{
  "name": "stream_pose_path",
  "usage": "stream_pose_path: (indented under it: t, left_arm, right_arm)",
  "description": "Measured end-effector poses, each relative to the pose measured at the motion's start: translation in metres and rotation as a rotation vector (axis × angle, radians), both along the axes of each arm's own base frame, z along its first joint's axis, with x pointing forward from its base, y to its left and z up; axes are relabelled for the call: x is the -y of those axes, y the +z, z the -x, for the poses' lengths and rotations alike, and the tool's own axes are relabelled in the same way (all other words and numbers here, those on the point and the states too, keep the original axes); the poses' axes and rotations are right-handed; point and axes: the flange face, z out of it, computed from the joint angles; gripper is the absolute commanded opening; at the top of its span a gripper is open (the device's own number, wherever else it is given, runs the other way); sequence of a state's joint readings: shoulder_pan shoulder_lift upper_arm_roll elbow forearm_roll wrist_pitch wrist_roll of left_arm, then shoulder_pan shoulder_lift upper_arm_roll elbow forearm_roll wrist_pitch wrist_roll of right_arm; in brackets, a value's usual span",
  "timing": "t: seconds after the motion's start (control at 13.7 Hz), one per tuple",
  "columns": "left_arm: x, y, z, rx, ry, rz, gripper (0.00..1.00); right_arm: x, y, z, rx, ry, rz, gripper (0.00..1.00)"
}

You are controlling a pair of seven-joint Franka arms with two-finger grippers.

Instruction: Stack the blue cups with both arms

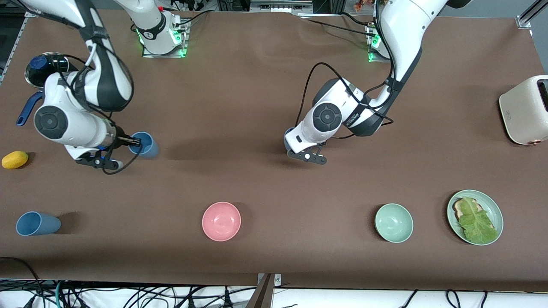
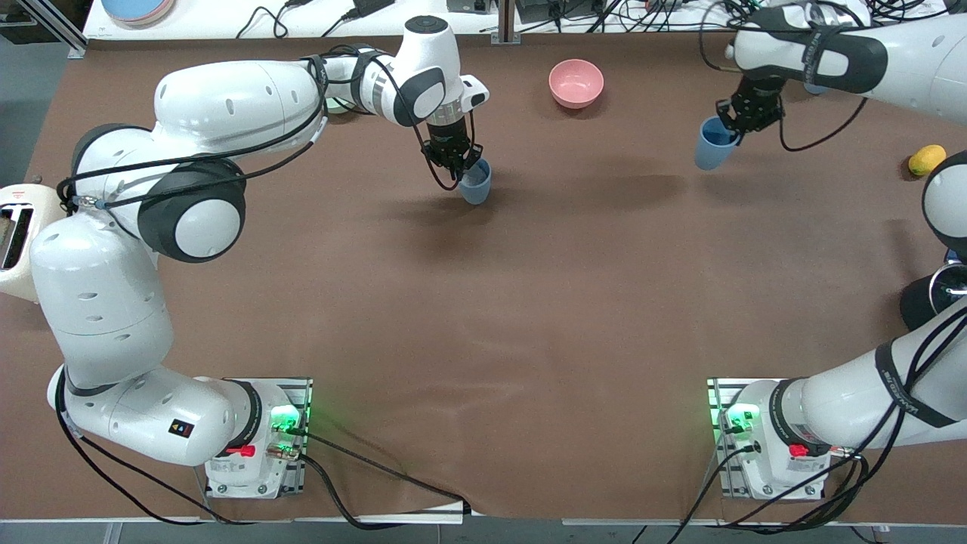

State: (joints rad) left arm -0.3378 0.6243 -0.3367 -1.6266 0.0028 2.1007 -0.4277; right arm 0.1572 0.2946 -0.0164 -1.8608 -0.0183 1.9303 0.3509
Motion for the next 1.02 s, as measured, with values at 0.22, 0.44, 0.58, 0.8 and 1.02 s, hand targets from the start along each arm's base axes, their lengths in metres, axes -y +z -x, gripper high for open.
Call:
stream_pose_path:
  t: [0.22, 0.44, 0.58, 0.8, 1.02]
  left_arm:
    - [-0.001, 0.036, -0.007, 0.03, 0.002, 0.005, 1.0]
    - [-0.029, 0.112, -0.018, 0.087, 0.039, -0.006, 1.0]
    - [-0.084, 0.152, -0.037, 0.106, 0.11, -0.024, 1.0]
    - [-0.158, 0.181, -0.061, 0.123, 0.177, -0.033, 1.0]
    - [-0.208, 0.208, -0.066, 0.126, 0.163, -0.043, 1.0]
  right_arm:
    - [-0.071, 0.024, -0.001, -0.003, -0.096, 0.003, 0.0]
    - [-0.13, 0.036, 0.001, -0.004, -0.196, -0.022, 0.0]
    - [-0.174, 0.042, 0.006, -0.002, -0.269, -0.037, 0.0]
    - [-0.251, 0.053, 0.022, 0.009, -0.377, -0.044, 0.0]
    - [-0.331, 0.054, 0.048, 0.022, -0.466, -0.031, 0.0]
